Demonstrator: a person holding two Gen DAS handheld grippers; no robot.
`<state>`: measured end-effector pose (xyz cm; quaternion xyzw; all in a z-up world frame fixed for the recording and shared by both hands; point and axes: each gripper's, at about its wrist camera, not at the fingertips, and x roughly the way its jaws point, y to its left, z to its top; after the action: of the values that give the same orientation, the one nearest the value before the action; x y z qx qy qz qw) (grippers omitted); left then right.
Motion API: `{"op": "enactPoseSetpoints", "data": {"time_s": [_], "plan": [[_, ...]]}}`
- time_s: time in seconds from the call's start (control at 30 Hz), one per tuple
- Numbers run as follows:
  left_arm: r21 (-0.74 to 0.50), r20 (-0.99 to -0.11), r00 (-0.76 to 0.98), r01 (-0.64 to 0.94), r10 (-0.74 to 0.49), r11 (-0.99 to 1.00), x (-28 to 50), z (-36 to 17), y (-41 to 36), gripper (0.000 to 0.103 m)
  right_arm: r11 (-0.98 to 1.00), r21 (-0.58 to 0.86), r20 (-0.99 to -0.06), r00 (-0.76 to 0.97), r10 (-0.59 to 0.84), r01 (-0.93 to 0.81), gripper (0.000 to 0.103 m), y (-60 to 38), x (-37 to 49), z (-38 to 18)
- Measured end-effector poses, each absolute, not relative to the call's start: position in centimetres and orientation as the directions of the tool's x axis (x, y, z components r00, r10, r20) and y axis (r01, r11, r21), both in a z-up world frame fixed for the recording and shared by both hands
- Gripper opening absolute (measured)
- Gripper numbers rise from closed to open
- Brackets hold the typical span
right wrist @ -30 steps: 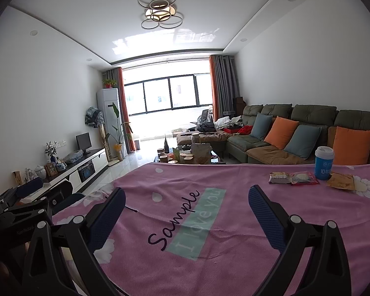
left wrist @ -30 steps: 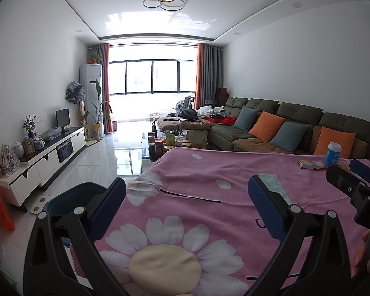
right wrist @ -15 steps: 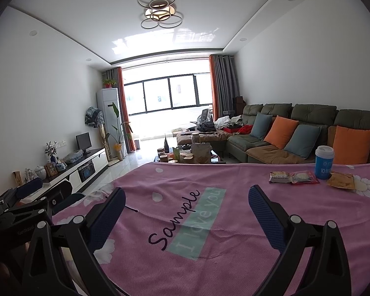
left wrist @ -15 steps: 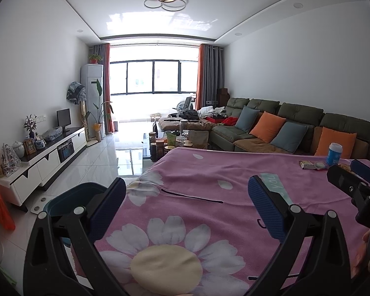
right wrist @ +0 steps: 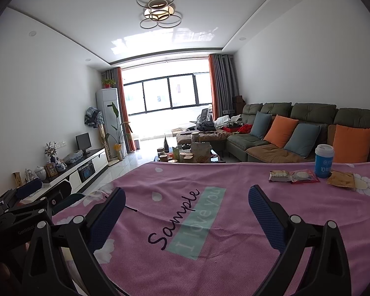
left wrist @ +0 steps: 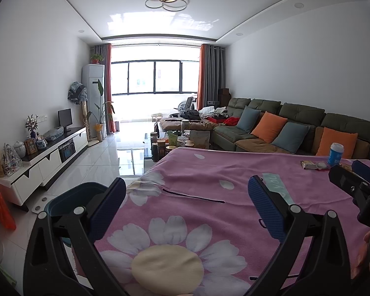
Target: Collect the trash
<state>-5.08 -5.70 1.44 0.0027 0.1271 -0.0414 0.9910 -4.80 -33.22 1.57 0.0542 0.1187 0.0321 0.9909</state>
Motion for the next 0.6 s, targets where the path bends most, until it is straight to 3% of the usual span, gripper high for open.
{"op": "enactPoseSetpoints", "data": {"time_s": [0.6], "plan": [[0.0,-0.246,0.966,0.078,-0.075,0.997,-4.98,1.35,-5.58,0.097,0.992,0.117,-0.23,0.97,0.077,-0.051,0.096,-33.13,-4.84,1.49]]}}
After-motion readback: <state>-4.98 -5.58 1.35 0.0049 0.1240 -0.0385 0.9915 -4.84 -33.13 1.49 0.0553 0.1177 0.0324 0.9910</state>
